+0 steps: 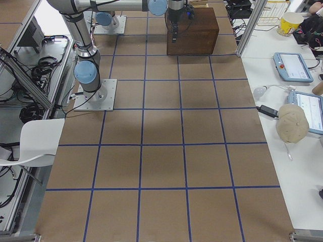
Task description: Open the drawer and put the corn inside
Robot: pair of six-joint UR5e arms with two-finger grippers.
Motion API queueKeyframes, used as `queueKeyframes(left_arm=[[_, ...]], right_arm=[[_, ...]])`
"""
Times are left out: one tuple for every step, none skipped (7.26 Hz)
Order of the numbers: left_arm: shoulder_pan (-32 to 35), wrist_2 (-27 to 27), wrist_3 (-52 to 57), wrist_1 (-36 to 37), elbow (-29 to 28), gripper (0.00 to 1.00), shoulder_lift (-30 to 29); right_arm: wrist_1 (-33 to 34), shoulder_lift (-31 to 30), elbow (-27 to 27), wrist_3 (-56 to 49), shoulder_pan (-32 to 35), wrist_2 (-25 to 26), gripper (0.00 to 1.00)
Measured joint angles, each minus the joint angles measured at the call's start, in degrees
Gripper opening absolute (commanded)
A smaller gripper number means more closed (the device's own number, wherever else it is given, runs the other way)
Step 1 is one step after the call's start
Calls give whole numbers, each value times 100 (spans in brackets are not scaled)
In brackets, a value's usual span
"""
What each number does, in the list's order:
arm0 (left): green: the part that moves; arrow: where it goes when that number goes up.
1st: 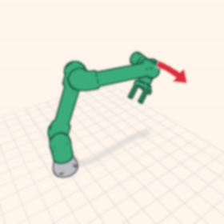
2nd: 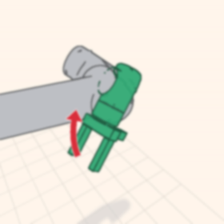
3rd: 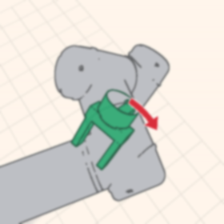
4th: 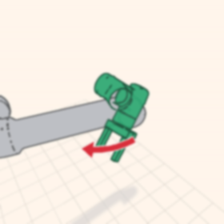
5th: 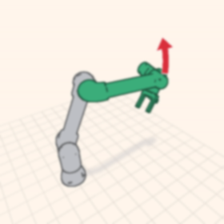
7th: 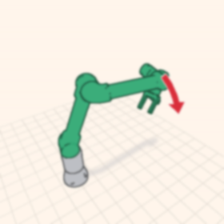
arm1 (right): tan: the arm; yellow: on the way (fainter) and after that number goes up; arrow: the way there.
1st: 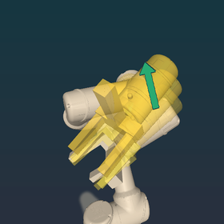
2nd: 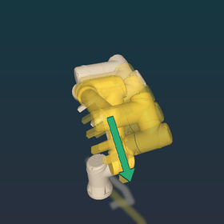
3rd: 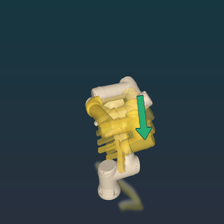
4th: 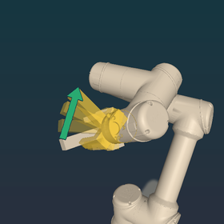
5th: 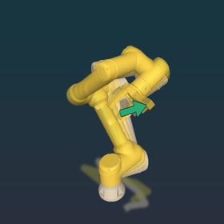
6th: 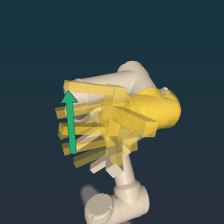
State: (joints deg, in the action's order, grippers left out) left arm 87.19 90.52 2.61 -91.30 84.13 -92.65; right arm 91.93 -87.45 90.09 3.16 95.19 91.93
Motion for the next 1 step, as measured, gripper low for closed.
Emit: queueKeyframes(left_arm=[[0, 1, -1, -1, 1, 100, 6]], right_arm=[[0, 0, 0, 0, 0, 0, 100]])
